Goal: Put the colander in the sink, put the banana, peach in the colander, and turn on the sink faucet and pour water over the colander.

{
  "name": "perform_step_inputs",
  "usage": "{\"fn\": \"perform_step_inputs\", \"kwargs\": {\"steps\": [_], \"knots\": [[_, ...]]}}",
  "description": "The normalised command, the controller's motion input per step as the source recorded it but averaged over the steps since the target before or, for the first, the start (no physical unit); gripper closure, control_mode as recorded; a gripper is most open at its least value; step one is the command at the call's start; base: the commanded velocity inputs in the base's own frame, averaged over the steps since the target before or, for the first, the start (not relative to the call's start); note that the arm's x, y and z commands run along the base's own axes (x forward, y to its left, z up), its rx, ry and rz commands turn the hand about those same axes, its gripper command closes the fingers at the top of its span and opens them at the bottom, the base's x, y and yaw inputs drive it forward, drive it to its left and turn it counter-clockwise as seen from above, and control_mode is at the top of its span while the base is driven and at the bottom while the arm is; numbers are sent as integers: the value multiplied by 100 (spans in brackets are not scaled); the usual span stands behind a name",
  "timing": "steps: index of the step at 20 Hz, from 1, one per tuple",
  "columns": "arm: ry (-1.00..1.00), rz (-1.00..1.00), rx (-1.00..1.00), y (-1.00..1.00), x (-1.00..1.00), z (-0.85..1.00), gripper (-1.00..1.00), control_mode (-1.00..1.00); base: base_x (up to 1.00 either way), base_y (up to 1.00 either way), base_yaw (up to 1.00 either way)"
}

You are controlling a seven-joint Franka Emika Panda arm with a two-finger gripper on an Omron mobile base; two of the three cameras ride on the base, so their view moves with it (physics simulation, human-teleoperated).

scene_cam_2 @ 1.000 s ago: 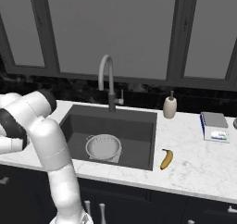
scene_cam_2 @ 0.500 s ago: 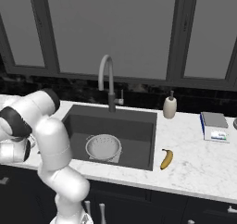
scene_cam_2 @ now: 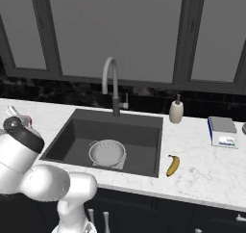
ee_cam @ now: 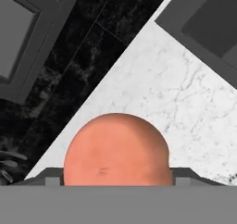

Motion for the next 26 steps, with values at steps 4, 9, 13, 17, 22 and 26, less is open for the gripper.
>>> {"fn": "perform_step_inputs", "kwargs": {"steps": [4, 9, 13, 17, 22, 26], "knots": [[-2, -5, -1, 0, 44, 100, 100, -100, 0, 0, 0], [0, -1, -12, 0, 13, 100, 100, -100, 0, 0, 0], [0, 0, -31, 0, -16, 97, 100, -100, 0, 0, 0], [0, 0, -44, -24, -23, 68, 100, -100, 0, 0, 0], [1, 0, -44, -55, -22, 24, 100, -100, 0, 0, 0], [5, 0, -36, -64, -26, -5, 100, -100, 0, 0, 0]]}}
